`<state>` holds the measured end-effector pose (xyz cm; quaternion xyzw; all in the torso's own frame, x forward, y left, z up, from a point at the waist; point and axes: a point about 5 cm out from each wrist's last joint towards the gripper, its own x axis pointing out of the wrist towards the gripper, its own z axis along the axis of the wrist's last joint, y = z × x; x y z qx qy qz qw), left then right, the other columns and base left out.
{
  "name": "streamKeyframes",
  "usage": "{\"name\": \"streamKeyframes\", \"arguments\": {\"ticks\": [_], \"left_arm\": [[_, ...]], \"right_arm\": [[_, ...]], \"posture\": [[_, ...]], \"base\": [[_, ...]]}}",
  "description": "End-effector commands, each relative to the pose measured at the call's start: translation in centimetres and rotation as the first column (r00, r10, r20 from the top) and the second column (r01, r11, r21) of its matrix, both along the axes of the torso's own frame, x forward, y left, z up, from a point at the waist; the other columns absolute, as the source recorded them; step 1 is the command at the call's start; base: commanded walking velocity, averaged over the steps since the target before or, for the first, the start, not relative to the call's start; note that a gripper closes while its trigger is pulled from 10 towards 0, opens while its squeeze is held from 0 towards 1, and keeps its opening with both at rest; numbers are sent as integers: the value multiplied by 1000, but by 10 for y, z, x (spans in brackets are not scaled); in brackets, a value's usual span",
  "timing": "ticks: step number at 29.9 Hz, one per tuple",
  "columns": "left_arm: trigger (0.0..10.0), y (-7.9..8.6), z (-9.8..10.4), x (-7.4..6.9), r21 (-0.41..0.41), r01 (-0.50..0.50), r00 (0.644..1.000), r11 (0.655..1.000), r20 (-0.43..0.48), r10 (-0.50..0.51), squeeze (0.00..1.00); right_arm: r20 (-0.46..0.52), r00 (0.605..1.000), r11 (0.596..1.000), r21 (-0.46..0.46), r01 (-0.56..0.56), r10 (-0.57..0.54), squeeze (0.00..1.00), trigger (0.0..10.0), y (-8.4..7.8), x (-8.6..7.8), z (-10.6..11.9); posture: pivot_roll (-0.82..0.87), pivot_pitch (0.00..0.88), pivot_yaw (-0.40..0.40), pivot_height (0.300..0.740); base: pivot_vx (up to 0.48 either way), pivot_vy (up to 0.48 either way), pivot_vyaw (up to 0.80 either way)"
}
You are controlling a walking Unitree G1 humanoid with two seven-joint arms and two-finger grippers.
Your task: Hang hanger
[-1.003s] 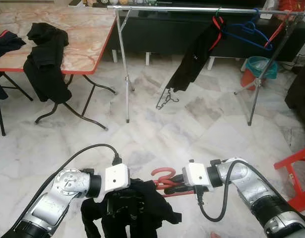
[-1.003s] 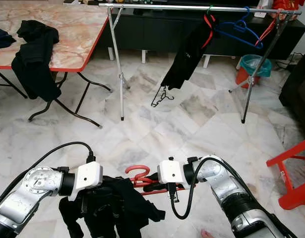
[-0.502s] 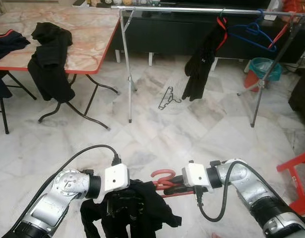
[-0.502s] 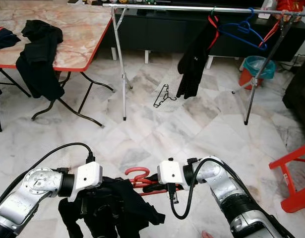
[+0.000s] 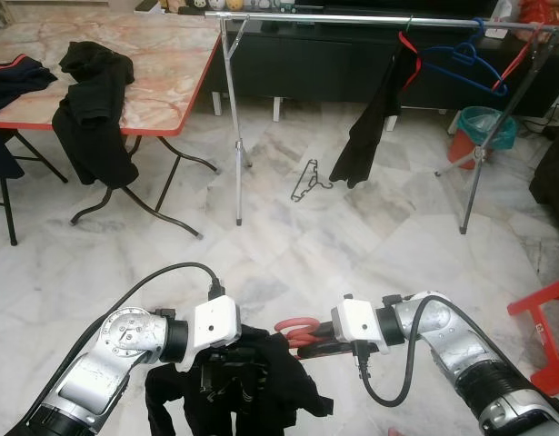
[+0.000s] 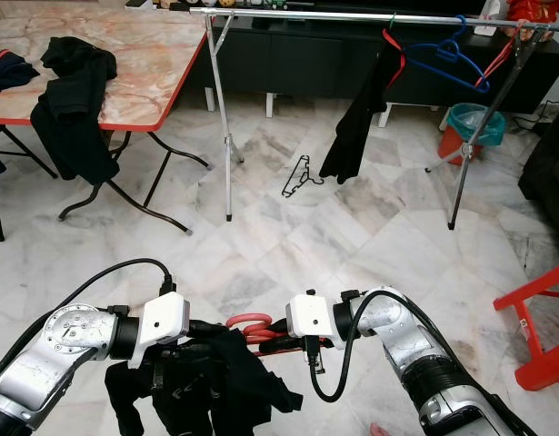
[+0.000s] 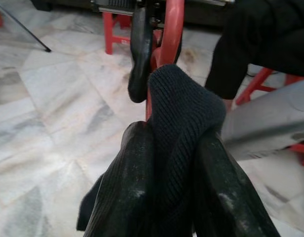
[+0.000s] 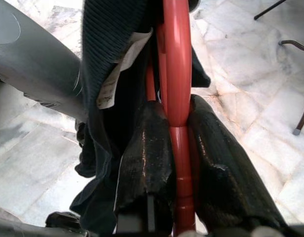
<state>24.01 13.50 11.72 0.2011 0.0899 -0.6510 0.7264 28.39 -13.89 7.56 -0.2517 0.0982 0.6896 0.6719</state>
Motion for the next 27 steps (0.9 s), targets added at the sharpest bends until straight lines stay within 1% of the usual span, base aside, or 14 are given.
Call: {"name": "streamKeyframes", "arguments": {"ticks": [1,6,9,10,11,12,13,14,16,17,24,25,26,27], "left_arm": [[10000,2,10,-6,-33,43,998,999,-36,-44,0],[10000,4,14,-18,-61,100,985,993,-137,-108,0],[10000,2,14,-18,-70,99,985,993,-137,-108,0],[4863,1,14,-18,-69,94,985,993,-138,-103,0],[4863,1,13,-18,-68,92,986,993,-136,-100,0],[3882,0,13,-18,-67,90,986,994,-135,-98,0],[1529,0,13,-18,-66,91,985,994,-139,-99,0],[4000,0,11,-19,-47,92,987,995,-129,-97,0],[4000,1,11,-19,-39,91,988,995,-121,-95,0],[10000,0,10,-18,-34,83,988,996,-128,-87,0],[10000,1,17,-10,-56,31,997,998,-75,-36,0],[10000,2,17,-10,-57,31,996,998,-77,-35,376],[10000,2,17,-10,-57,31,996,998,-77,-35,376],[10000,5,18,-11,-55,26,996,998,-84,-31,1000]], "right_arm": [[12,1000,1000,11,7,-7,0,0,-1,2,2],[10,1000,1000,5,7,-7,0,0,-1,2,2],[9,1000,1000,4,5,-5,0,0,-1,2,1],[10,1000,1000,6,4,-4,0,0,0,2,2],[10,1000,1000,7,4,-4,0,0,0,2,2],[10,1000,1000,8,3,-3,0,0,0,2,2],[10,1000,1000,8,3,-3,0,0,0,2,2],[8,1000,1000,5,2,-2,0,0,0,2,1],[7,1000,1000,4,1,-1,0,0,0,2,1],[8,1000,1000,3,1,-1,0,0,0,2,1],[7,1000,1000,3,3,-3,0,0,-1,2,1],[7,1000,1000,2,3,-3,0,0,-1,2,0],[7,1000,1000,2,3,-3,0,0,-1,2,0],[5,1000,1000,1,4,-4,0,0,-1,2,0]], "posture": [[69,55,-26,740],[71,54,-28,740],[71,55,-29,740],[71,55,-29,740],[71,55,-29,740],[69,53,-29,740],[69,54,-30,740],[70,54,-30,740],[70,54,-30,740],[69,54,-30,740],[69,55,-29,740],[69,55,-29,740],[69,55,-29,740],[69,55,-29,740]], "base": [[0,0,0],[0,0,0],[0,0,0],[0,0,0],[0,0,0],[0,0,0],[0,0,0],[0,0,0],[0,0,0],[0,0,0],[0,0,0],[0,0,0],[0,0,0],[0,0,0]]}}
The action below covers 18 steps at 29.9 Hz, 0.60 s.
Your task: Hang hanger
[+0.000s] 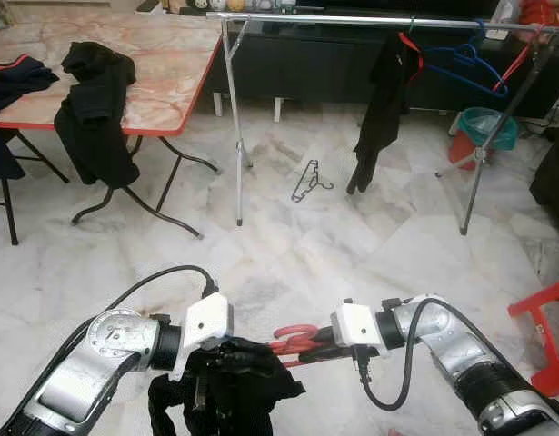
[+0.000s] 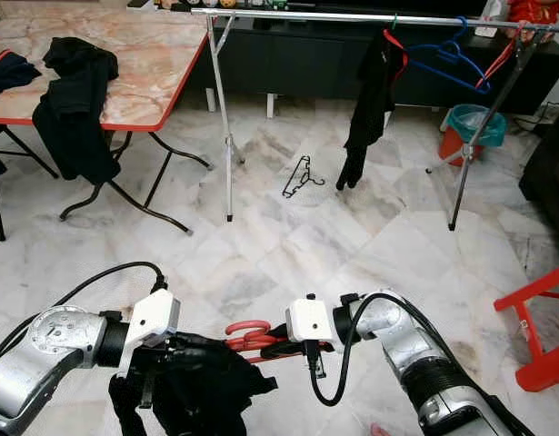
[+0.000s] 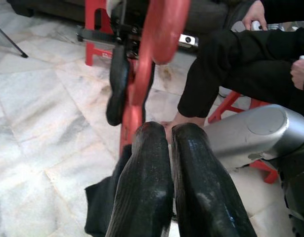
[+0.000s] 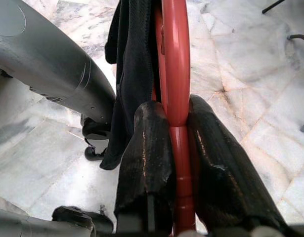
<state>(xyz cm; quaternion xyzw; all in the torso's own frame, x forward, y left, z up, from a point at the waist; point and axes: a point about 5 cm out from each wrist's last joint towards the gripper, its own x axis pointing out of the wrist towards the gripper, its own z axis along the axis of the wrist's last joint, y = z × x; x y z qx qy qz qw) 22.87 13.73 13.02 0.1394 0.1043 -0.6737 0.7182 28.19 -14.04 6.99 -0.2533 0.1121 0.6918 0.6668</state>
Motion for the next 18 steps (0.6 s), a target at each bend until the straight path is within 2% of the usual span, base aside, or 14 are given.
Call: {"name": "streamKeyframes", "arguments": {"ticks": [1,9,10,11,12,18], "left_arm": [[10000,3,5,1,18,0,1000,1000,25,0,1000],[10000,16,1,-4,75,-24,1000,997,3,24,1000],[10000,18,-2,-5,92,-29,1000,995,-1,29,827],[10000,19,-4,-6,103,-32,999,994,-2,32,827],[10000,20,-7,-6,120,-39,999,992,2,39,0],[10000,14,-12,-5,123,-68,998,990,8,67,0]], "right_arm": [[23,1000,1000,24,7,-7,0,0,0,4,6],[20,1000,1000,18,8,-8,0,0,-1,3,5],[20,1000,1000,17,8,-8,0,0,-1,3,5],[20,1000,1000,17,8,-8,0,0,-1,3,5],[20,1000,1000,16,9,-9,0,0,-1,3,5],[20,1000,1000,20,8,-9,0,0,0,4,5]], "posture": [[69,55,-29,740],[71,59,-30,740],[71,59,-30,740],[71,59,-30,740],[73,60,-31,740],[73,60,-32,740]], "base": [[0,0,0],[0,0,0],[0,0,0],[0,0,0],[0,0,0],[0,0,0]]}}
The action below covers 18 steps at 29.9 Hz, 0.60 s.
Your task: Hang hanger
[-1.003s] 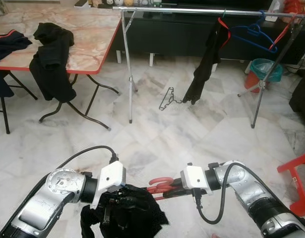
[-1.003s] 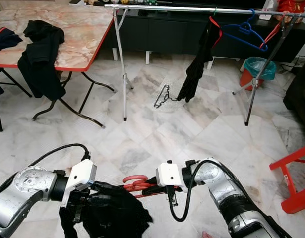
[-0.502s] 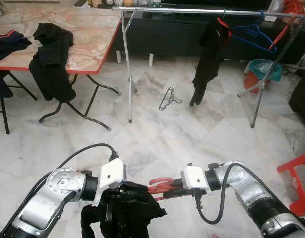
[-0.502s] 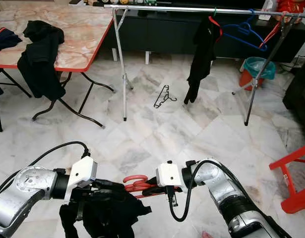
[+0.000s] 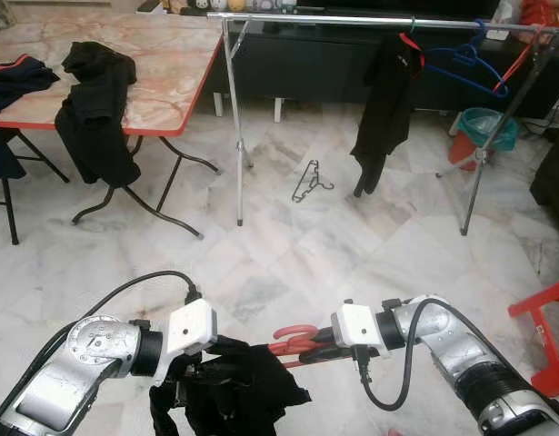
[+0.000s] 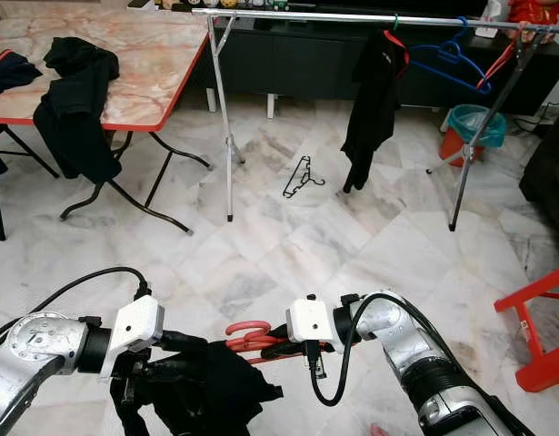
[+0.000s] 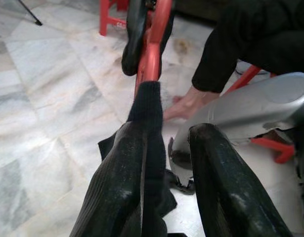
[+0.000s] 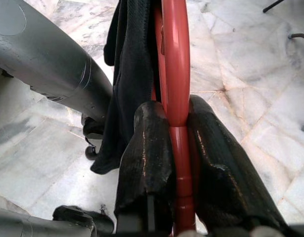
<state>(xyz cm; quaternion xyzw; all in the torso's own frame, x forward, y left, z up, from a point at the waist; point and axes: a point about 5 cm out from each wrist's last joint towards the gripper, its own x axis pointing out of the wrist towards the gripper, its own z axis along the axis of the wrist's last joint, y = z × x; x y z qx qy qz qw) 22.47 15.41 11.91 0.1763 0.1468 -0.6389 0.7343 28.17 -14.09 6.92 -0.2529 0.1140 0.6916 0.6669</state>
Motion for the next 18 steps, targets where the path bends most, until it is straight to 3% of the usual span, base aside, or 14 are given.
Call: {"name": "streamKeyframes", "arguments": {"ticks": [1,8,18], "left_arm": [[10000,-5,-2,1,11,-3,1000,1000,11,3,0],[10000,-8,-4,4,2,-22,999,1000,27,22,0],[10000,-7,-8,8,62,-34,998,997,60,30,0]], "right_arm": [[23,1000,1000,23,5,-5,0,0,1,4,6],[22,1000,1000,21,5,-5,0,0,0,3,5],[21,1000,1000,22,6,-6,0,0,1,4,6]], "posture": [[72,61,-33,740],[69,61,-33,740],[70,63,-33,740]], "base": [[0,0,0],[0,0,0],[0,0,0]]}}
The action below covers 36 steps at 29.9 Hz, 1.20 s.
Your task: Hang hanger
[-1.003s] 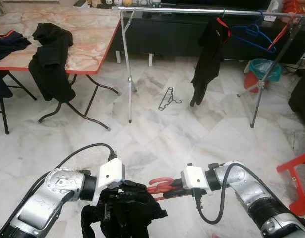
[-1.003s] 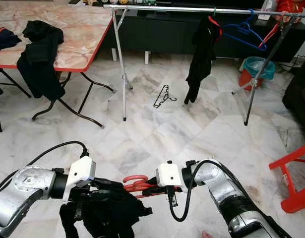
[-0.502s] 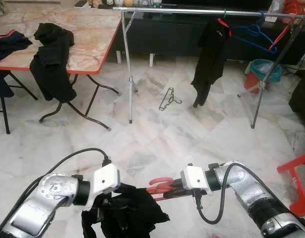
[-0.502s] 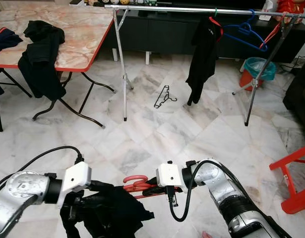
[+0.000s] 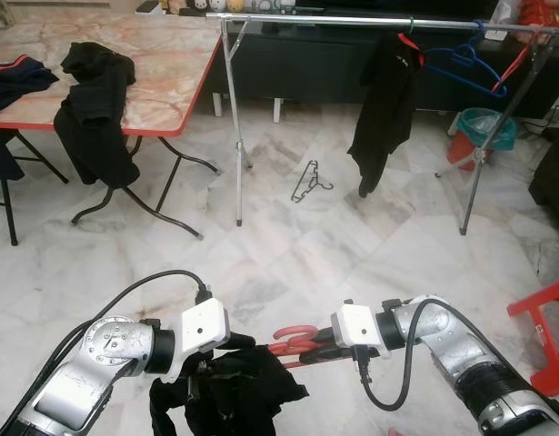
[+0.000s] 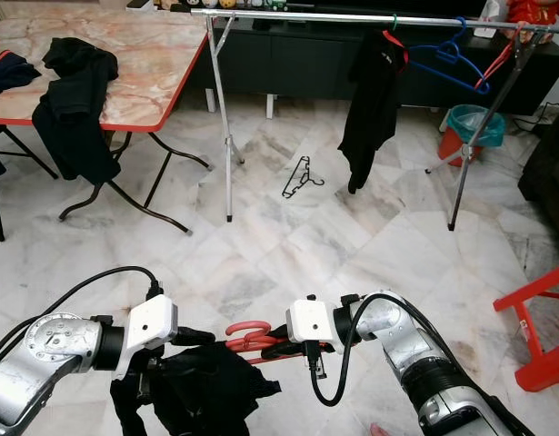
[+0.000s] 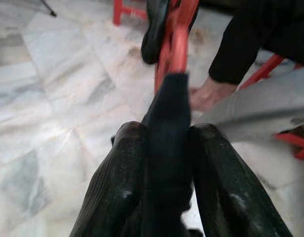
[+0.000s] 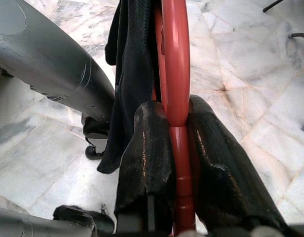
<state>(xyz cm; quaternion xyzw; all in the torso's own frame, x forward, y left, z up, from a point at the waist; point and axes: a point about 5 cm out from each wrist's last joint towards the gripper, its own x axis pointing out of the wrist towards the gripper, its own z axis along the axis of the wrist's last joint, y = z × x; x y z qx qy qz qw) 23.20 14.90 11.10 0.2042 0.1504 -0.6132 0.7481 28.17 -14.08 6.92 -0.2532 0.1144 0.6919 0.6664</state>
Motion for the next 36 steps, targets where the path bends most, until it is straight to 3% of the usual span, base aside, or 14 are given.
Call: {"name": "streamKeyframes", "arguments": {"ticks": [1,3,5,6,7,25,28,34,35,36], "left_arm": [[10000,-2,-1,1,24,14,1000,1000,16,-14,0],[10000,-3,-1,1,21,11,1000,1000,14,-11,0],[1216,-3,-1,2,16,4,1000,1000,19,-5,0],[1216,-3,-1,2,15,4,1000,1000,17,-5,0],[0,-3,0,3,12,1,1000,1000,18,-2,0],[0,-4,16,-2,-74,45,998,996,-31,-48,0],[0,-7,25,-3,-149,43,997,988,-62,-52,0],[0,-10,32,-3,-177,55,996,983,-53,-66,0],[10000,-10,31,-3,-165,52,997,985,-45,-61,0],[9020,-10,29,-3,-157,54,997,986,-52,-63,0]], "right_arm": [[21,1000,1000,23,7,-8,0,0,1,4,6],[20,1000,1000,24,7,-7,0,0,1,4,6],[18,1000,1000,22,6,-6,0,0,0,3,5],[18,1000,1000,22,6,-6,0,0,0,3,5],[17,1000,1000,22,6,-6,0,0,0,3,5],[6,1000,1000,1,-2,2,0,0,0,0,0],[4,1000,1000,3,-1,1,0,0,0,0,-1],[-2,1000,1000,-3,-3,3,0,0,0,-1,-3],[-3,1000,1000,-2,-3,3,0,0,0,-1,-3],[-2,1000,1000,0,-1,1,0,0,0,-1,-3]], "posture": [[70,63,-33,740],[69,63,-33,740],[69,64,-33,740],[69,64,-33,740],[69,64,-33,740],[72,65,-34,740],[73,66,-34,740],[75,66,-35,740],[75,65,-34,740],[73,65,-33,740]], "base": [[0,0,0],[0,0,0],[0,0,0],[0,0,0],[0,0,0],[0,0,0],[0,0,0],[0,0,0],[0,0,0],[0,0,0]]}}
